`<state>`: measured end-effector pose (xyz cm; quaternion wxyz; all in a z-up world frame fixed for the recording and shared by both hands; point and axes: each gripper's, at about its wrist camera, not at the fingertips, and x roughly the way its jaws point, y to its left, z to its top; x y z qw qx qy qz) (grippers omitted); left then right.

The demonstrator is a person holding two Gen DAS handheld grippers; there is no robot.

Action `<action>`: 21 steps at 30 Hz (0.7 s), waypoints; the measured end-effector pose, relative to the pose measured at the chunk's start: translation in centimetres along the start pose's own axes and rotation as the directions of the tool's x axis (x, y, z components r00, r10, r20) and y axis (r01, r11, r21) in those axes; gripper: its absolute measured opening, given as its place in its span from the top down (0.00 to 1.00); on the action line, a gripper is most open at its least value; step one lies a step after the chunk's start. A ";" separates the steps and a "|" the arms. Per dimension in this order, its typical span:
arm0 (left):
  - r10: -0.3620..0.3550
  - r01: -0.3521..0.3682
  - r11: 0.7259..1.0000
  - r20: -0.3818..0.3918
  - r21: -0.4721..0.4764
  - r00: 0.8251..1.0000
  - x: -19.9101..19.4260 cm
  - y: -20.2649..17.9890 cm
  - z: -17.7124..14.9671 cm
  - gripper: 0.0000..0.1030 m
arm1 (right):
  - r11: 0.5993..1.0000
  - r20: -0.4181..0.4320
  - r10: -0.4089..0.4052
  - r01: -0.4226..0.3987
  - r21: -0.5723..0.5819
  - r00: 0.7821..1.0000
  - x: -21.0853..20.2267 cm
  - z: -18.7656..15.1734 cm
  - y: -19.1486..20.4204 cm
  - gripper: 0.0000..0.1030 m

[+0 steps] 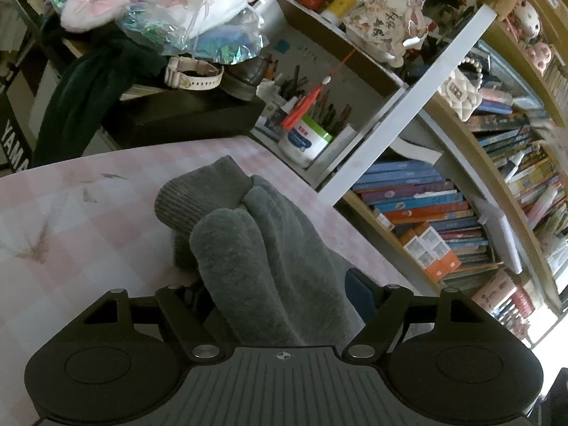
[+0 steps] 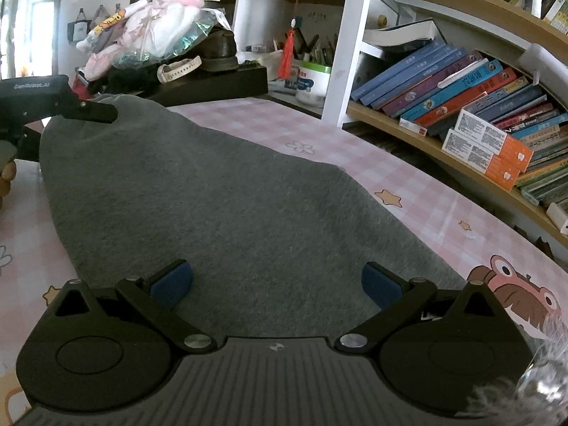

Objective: Fold clothes

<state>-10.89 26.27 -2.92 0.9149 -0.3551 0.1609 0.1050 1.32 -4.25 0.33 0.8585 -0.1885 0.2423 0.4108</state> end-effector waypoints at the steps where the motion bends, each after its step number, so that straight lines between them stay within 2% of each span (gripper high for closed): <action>1: 0.008 -0.008 1.000 -0.004 0.006 1.000 0.1 -0.1 0.0 0.24 | 1.000 -0.002 0.003 -0.003 0.004 1.000 0.0 0.0 -0.1 0.00; 5: 0.038 -0.038 0.999 0.017 -0.006 0.999 0.2 -0.4 -0.2 0.25 | 0.999 -0.010 0.022 -0.022 0.027 1.000 0.2 -0.1 -0.5 0.00; 8: 0.072 -0.072 0.997 0.026 -0.027 0.997 0.3 -0.5 -0.3 0.33 | 0.998 -0.017 0.039 -0.038 0.049 0.999 0.3 -0.1 -0.8 0.00; 9: 0.088 -0.087 0.996 0.023 -0.036 0.996 0.5 -0.5 -0.3 0.47 | 0.998 -0.019 0.043 -0.042 0.054 0.999 0.3 -0.1 -0.9 0.00; 10: 0.102 -0.101 0.994 0.019 -0.047 0.995 0.6 -0.5 -0.4 0.66 | 0.997 -0.020 0.047 -0.046 0.059 0.999 0.3 -0.1 -1.0 0.00; 13: 0.090 -0.089 0.987 0.001 -0.135 0.996 0.8 0.3 -0.3 0.81 | 0.996 -0.024 0.059 -0.057 0.072 0.998 0.3 -0.1 -1.2 0.00; 18: 0.093 -0.089 0.994 0.068 -0.059 0.993 -0.4 -2.5 0.2 0.84 | 0.994 -0.028 0.069 -0.067 0.085 0.997 0.4 -0.1 -1.3 0.00; 21: 0.078 -0.083 0.996 0.111 0.037 0.991 -1.2 -5.2 0.4 0.84 | 0.994 -0.027 0.070 -0.067 0.086 0.997 0.3 -0.1 -1.3 0.00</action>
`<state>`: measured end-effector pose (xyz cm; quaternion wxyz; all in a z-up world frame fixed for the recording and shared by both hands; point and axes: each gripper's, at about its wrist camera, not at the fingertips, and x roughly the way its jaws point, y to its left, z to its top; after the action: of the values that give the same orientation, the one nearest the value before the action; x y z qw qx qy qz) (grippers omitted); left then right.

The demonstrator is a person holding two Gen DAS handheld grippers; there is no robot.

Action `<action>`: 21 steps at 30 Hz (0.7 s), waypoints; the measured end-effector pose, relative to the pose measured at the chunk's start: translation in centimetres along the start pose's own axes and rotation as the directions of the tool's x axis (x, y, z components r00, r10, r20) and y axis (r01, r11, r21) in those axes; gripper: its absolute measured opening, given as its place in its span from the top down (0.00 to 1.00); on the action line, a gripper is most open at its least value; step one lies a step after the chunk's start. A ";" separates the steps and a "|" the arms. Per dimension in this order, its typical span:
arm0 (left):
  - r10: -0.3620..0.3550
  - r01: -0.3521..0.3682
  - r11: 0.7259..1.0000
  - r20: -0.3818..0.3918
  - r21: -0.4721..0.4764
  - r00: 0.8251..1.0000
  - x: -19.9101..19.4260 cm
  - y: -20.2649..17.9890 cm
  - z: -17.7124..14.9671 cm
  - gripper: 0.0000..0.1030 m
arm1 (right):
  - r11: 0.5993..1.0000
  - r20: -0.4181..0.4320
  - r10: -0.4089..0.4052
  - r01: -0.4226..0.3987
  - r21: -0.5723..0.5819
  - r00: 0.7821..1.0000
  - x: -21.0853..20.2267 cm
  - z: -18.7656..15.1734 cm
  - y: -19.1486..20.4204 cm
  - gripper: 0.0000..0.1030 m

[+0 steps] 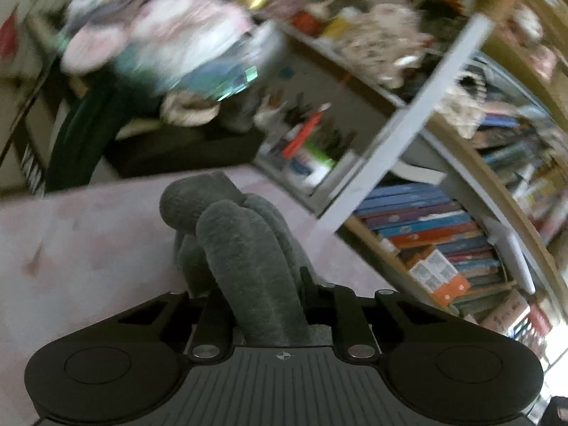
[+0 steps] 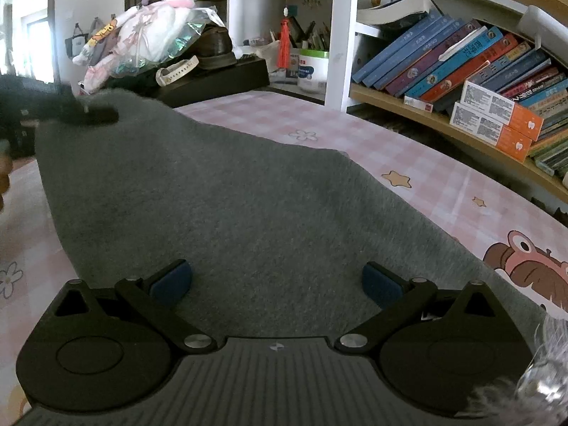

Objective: Fold clothes

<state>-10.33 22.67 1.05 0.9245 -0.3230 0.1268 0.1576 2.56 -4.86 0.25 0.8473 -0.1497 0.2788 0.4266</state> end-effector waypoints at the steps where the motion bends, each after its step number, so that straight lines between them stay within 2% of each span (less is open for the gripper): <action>1: -0.003 0.002 0.999 0.012 0.038 1.000 -0.3 -0.9 0.0 0.84 | 1.000 0.002 0.001 -0.001 0.001 1.000 0.0 0.0 0.0 0.00; 3: -0.004 0.000 0.993 0.037 0.120 0.999 -0.9 -2.7 0.0 0.84 | 1.000 0.021 0.015 -0.015 0.005 1.000 -0.3 0.0 -0.1 0.00; 7: -0.018 0.003 0.971 0.063 0.239 0.998 -1.8 -5.6 0.0 0.84 | 0.993 0.132 0.112 -0.116 0.026 0.985 -2.9 -0.8 -1.2 0.00; 11: -0.034 0.007 0.943 0.074 0.334 0.997 -2.6 -7.7 -0.3 0.84 | 0.999 0.175 0.042 -0.044 0.008 0.984 -5.5 -1.3 -2.5 0.00; 14: -0.043 0.009 0.915 0.077 0.403 0.996 -3.1 -9.2 -0.7 0.84 | 0.999 0.185 0.012 -0.020 0.039 0.983 -7.4 -2.4 -4.5 0.00; 21: -0.020 -0.029 0.830 0.082 0.557 0.996 -3.4 -12.6 -2.2 0.84 | 0.986 0.193 -0.063 0.032 0.163 0.979 -11.0 -5.4 -8.4 0.00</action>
<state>-9.04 11.17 7.57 0.9827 -0.0321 0.1289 0.1293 2.15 -19.53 2.66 0.8900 -0.0450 0.2227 0.3954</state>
